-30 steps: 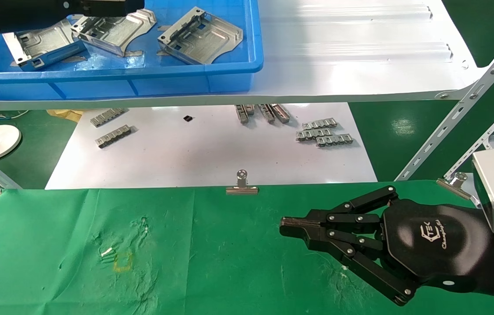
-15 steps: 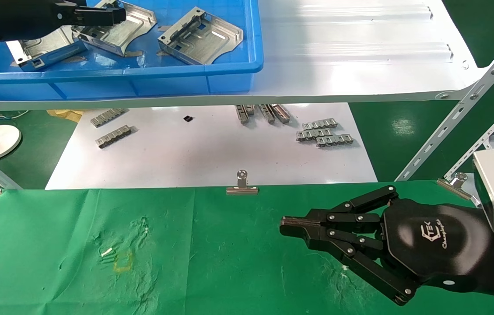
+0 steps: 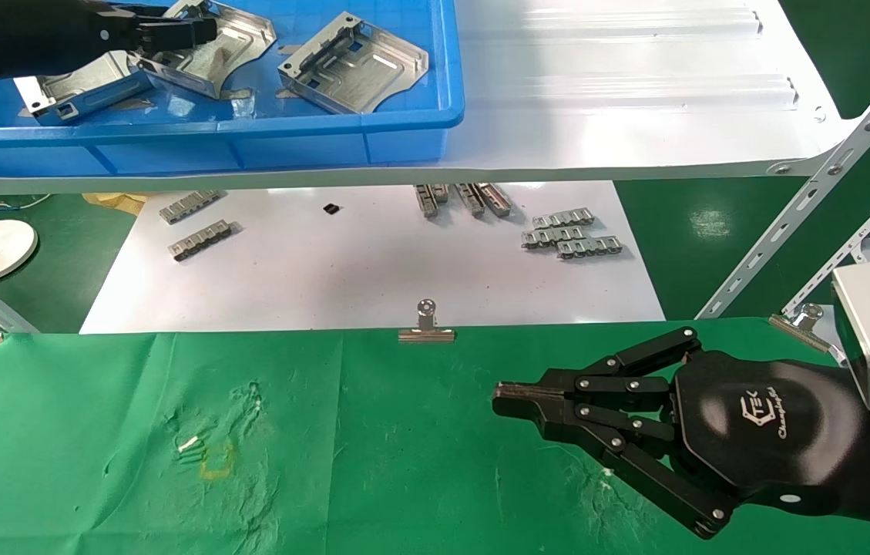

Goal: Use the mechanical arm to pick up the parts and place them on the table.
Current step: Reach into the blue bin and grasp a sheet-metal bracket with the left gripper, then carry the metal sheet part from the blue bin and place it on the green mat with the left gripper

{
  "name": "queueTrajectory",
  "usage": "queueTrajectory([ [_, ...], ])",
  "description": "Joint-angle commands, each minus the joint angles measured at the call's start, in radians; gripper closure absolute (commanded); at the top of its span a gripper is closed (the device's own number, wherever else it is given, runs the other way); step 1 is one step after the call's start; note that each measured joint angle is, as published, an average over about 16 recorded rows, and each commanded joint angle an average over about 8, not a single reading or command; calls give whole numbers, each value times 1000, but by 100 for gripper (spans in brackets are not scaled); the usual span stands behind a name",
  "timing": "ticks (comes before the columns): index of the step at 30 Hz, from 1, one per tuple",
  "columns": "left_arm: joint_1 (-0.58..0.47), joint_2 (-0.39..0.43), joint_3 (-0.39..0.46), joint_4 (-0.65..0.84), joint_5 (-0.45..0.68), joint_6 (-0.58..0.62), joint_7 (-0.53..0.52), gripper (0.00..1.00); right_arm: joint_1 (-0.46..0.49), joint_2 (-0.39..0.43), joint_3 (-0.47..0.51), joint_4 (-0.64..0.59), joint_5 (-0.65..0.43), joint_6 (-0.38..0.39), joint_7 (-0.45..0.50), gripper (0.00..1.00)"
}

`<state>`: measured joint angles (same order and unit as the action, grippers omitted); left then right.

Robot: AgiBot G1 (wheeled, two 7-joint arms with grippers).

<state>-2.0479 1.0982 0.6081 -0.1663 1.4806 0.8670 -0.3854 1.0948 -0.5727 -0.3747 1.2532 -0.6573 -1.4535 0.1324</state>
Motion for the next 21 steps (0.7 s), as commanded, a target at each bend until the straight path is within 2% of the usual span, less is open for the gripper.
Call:
queueTrajectory([
  [1,-4,2,2,7,3,-4,4,100,0,0,0,0,0,0,0,100],
  [7,-14,6,0,28,1,-1,5,100,0,0,0,0,0,0,0,97],
  [14,-24,7,-3,47,-4,6,6,100,0,0,0,0,0,0,0,79],
  [16,-24,3,-14,44,-20,14,13,100,0,0,0,0,0,0,0,67],
  [21,-19,-36,-65,1,-99,110,63,100,0,0,0,0,0,0,0,19],
])
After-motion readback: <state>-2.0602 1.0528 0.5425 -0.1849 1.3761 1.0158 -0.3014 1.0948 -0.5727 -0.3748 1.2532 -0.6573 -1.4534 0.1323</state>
